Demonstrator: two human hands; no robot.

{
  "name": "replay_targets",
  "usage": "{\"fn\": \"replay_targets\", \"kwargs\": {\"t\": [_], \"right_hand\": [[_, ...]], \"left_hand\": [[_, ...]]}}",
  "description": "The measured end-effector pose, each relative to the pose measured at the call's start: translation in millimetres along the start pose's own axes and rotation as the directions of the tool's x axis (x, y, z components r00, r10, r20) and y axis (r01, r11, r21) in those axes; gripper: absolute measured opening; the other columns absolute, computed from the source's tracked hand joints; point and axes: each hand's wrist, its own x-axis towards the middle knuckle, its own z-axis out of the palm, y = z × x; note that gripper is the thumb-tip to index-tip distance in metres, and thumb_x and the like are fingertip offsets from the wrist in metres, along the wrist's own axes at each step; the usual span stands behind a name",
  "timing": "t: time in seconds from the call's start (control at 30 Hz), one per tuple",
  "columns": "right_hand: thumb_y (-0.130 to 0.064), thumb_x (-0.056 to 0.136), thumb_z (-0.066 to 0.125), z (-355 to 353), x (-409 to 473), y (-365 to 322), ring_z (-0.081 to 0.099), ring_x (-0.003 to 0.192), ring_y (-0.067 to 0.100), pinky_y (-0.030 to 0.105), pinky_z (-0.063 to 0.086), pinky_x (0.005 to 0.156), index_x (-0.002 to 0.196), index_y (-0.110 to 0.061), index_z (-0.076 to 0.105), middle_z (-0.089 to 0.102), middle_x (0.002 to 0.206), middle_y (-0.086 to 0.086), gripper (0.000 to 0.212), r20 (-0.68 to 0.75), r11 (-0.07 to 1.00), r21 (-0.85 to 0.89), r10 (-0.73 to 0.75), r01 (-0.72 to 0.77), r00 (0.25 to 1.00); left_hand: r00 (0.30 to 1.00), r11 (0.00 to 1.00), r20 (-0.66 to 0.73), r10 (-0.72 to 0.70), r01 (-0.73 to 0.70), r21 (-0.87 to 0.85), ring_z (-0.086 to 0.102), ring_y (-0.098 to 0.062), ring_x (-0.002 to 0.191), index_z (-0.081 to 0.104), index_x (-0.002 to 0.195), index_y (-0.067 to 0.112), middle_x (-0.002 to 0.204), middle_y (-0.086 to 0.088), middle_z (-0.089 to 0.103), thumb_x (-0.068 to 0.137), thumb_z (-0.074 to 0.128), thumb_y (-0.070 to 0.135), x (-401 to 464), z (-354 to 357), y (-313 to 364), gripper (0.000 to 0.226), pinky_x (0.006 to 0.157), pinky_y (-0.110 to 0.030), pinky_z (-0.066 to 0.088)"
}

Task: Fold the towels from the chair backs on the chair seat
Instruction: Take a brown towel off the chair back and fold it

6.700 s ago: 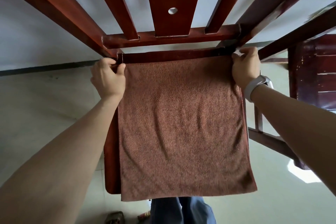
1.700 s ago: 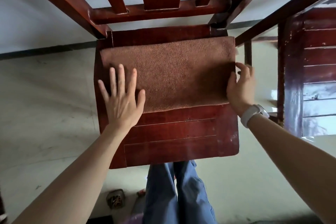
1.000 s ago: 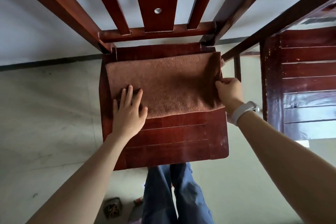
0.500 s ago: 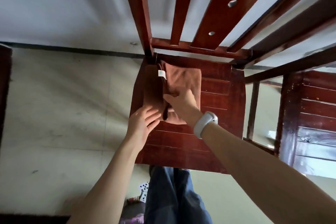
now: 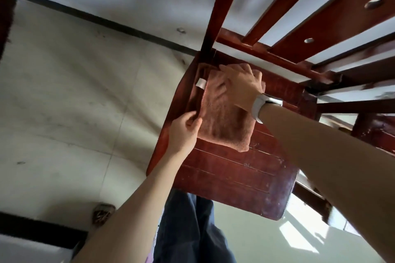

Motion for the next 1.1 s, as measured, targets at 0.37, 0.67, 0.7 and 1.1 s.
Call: {"fn": "replay_targets", "kwargs": {"t": [0.37, 0.67, 0.7, 1.1], "right_hand": [[-0.021, 0.091, 0.046, -5.1, 16.2, -10.3, 0.036, 0.125, 0.024, 0.043, 0.027, 0.103, 0.120, -0.014, 0.054, 0.048, 0.127, 0.006, 0.031, 0.009, 0.983, 0.180, 0.019, -0.020, 1.000], [-0.020, 0.093, 0.048, -14.2, 20.9, -10.8, 0.046, 0.063, 0.018, 0.034, 0.040, 0.066, 0.108, -0.004, 0.049, 0.049, 0.074, -0.001, 0.023, -0.018, 0.935, 0.346, -0.072, 0.074, 0.997], [-0.022, 0.094, 0.048, -13.4, 21.4, -11.3, 0.048, 0.066, 0.021, 0.034, 0.041, 0.065, 0.108, -0.004, 0.048, 0.051, 0.078, 0.002, 0.023, -0.026, 0.941, 0.329, -0.082, 0.086, 0.996], [-0.034, 0.096, 0.039, 10.3, 34.8, -26.2, 0.059, 0.096, 0.031, 0.039, 0.041, 0.084, 0.116, -0.015, 0.046, 0.059, 0.114, 0.007, 0.029, -0.179, 0.985, 0.102, -0.121, 0.141, 0.976]], "left_hand": [[0.941, 0.947, -0.127, 0.314, -0.300, 0.116, 0.054, -0.011, 0.083, 0.065, 0.107, 0.000, 0.095, -0.015, 0.067, 0.089, 0.050, 0.003, -6.1, -0.7, -4.9, 0.024, 0.074, 0.004, 0.033], [0.974, 0.988, -0.198, 0.107, -0.082, 0.132, 0.058, -0.022, 0.096, 0.060, 0.113, -0.001, 0.106, -0.017, 0.063, 0.095, 0.043, 0.009, -7.4, -0.4, -10.6, 0.026, 0.077, -0.004, 0.028], [0.974, 0.987, -0.202, 0.099, -0.071, 0.141, 0.058, -0.026, 0.097, 0.060, 0.113, 0.000, 0.106, -0.017, 0.063, 0.095, 0.043, 0.010, -6.7, 0.5, -11.2, 0.027, 0.077, -0.008, 0.029], [0.940, 0.961, -0.329, 0.088, 0.007, 0.275, 0.056, -0.033, 0.093, 0.061, 0.100, 0.001, 0.094, -0.018, 0.063, 0.094, 0.047, 0.020, 9.0, 3.2, -20.6, 0.025, 0.083, -0.038, 0.043]]}}
